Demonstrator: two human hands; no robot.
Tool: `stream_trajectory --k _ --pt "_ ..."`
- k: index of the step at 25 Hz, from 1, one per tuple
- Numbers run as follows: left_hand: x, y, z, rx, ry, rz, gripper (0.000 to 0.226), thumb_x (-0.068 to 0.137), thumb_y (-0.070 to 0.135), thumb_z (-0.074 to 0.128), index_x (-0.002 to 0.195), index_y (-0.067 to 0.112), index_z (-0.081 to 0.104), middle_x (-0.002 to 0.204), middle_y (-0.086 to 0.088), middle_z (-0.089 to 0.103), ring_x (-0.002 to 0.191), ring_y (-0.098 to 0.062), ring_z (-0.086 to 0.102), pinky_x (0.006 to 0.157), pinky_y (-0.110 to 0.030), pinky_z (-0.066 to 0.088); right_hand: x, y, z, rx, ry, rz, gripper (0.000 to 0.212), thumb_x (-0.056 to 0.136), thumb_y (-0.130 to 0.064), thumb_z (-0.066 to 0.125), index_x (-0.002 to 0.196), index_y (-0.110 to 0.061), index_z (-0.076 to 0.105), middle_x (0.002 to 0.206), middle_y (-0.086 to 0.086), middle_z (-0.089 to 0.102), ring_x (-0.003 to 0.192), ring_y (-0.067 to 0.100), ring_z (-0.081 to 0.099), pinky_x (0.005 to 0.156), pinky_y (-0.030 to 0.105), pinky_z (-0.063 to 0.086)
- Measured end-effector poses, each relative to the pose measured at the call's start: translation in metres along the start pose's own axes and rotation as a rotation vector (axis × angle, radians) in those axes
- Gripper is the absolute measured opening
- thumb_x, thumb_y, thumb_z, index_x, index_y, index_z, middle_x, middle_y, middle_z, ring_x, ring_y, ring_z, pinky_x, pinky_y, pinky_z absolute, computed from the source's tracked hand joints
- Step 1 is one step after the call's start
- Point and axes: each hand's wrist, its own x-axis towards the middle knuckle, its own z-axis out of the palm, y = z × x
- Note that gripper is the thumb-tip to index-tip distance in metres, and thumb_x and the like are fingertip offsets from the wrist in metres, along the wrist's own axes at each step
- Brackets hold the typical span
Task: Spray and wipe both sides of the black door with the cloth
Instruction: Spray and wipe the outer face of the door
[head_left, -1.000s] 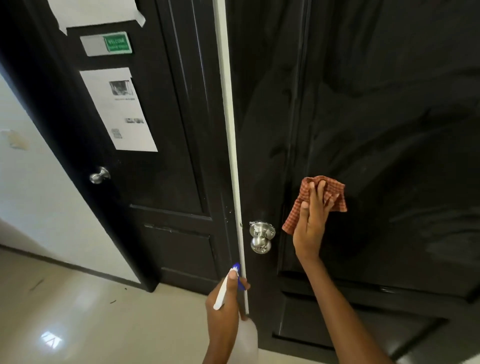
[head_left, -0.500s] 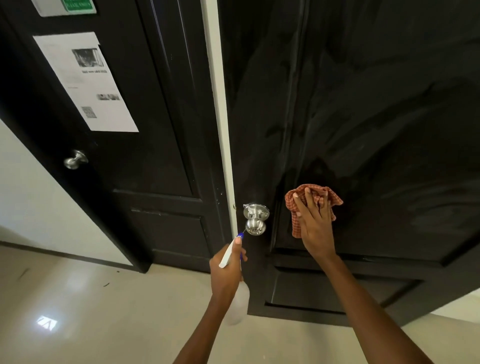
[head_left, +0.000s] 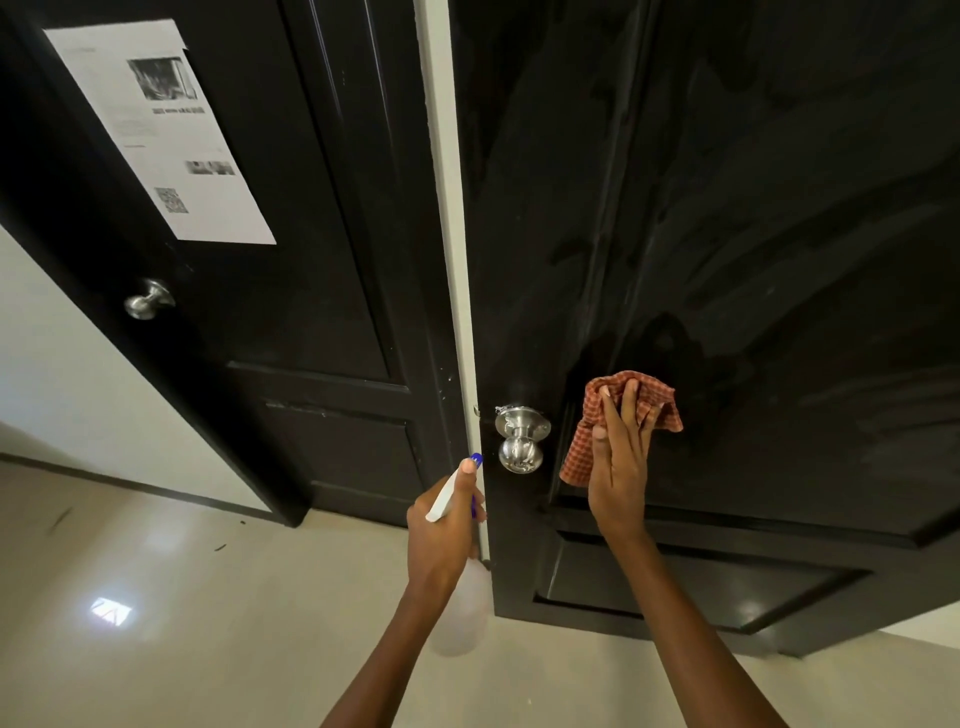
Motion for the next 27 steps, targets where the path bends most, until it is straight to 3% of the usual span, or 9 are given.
stream_trajectory --k 2,5,9,12,16,20,23,25,27 --pt "0.003 0.0 -0.004 0.015 -0.003 -0.012 0.063 0.08 0.068 0.043 0.08 0.011 0.07 0.073 -0.004 0.07 0.07 -0.018 0.066 0.063 -0.024 0.051 -0.006 -0.004 0.006 0.043 -0.011 0.012 0.047 0.109 -0.038 0.032 0.156 -0.033 0.03 0.168 -0.026 0.008 0.158 0.018 -0.008 0.127 0.048 0.003" --pt "0.005 -0.003 -0.009 0.009 -0.043 -0.024 0.063 0.079 0.069 0.044 0.078 0.011 0.069 0.069 -0.004 0.069 0.065 -0.018 0.065 0.061 -0.026 0.052 -0.018 -0.019 0.015 0.164 -0.022 0.095 0.047 0.107 -0.046 0.034 0.152 -0.056 0.027 0.168 -0.021 0.015 0.158 0.016 0.004 0.128 0.051 0.012" --pt "0.015 -0.008 -0.019 0.001 -0.026 -0.079 0.07 0.074 0.071 0.044 0.093 0.009 0.069 0.08 -0.007 0.071 0.072 -0.019 0.068 0.065 -0.027 0.056 -0.042 -0.037 0.044 0.275 -0.155 0.203 0.046 0.099 -0.069 0.033 0.144 -0.072 0.026 0.162 -0.007 0.035 0.146 0.016 0.039 0.12 0.049 0.036" --pt "0.022 -0.011 -0.028 0.01 -0.034 -0.109 0.078 0.07 0.073 0.044 0.109 0.009 0.068 0.097 -0.008 0.072 0.084 -0.023 0.069 0.068 -0.026 0.055 -0.051 -0.034 0.072 -0.064 -0.103 -0.009 0.047 0.106 -0.061 0.027 0.152 -0.059 0.022 0.16 -0.006 0.038 0.148 0.022 0.037 0.12 0.054 0.034" --pt "0.026 -0.009 -0.04 0.019 -0.045 -0.09 0.078 0.069 0.07 0.046 0.109 0.007 0.068 0.097 -0.008 0.072 0.079 -0.019 0.067 0.056 -0.016 0.047 -0.043 -0.027 0.083 -0.567 -0.008 -0.321 0.047 0.11 -0.041 0.029 0.147 -0.021 0.048 0.149 0.011 0.054 0.143 0.033 0.043 0.118 0.059 0.031" --pt "0.026 0.001 -0.043 0.005 -0.086 -0.041 0.069 0.072 0.065 0.047 0.101 0.007 0.07 0.09 -0.008 0.071 0.073 -0.017 0.065 0.057 -0.016 0.046 -0.022 -0.033 0.075 -0.899 -0.262 -0.543 0.045 0.092 -0.038 0.062 0.133 -0.018 0.066 0.141 0.007 0.062 0.137 0.037 0.05 0.116 0.056 0.033" --pt "0.024 0.011 -0.044 -0.021 -0.124 -0.002 0.058 0.077 0.063 0.046 0.087 0.011 0.069 0.078 -0.004 0.069 0.07 -0.018 0.065 0.059 -0.02 0.049 -0.015 -0.037 0.063 -0.928 -0.276 -0.591 0.05 0.092 -0.04 0.066 0.138 -0.021 0.062 0.144 0.005 0.06 0.137 0.032 0.05 0.114 0.049 0.039" --pt "0.024 0.012 -0.048 -0.016 -0.141 0.014 0.056 0.078 0.062 0.045 0.084 0.012 0.069 0.077 -0.003 0.069 0.069 -0.019 0.066 0.058 -0.02 0.05 -0.026 -0.034 0.061 -0.777 -0.177 -0.406 0.05 0.101 -0.045 0.051 0.147 -0.024 0.051 0.152 0.003 0.051 0.141 0.029 0.044 0.113 0.04 0.039" --pt "0.023 0.011 -0.053 -0.012 -0.155 0.039 0.055 0.079 0.062 0.045 0.083 0.012 0.069 0.075 -0.002 0.07 0.068 -0.017 0.066 0.056 -0.016 0.048 -0.043 -0.039 0.076 -0.366 -0.011 -0.005 0.052 0.104 -0.051 0.038 0.151 -0.027 0.042 0.154 0.003 0.044 0.138 0.027 0.045 0.107 0.031 0.042"
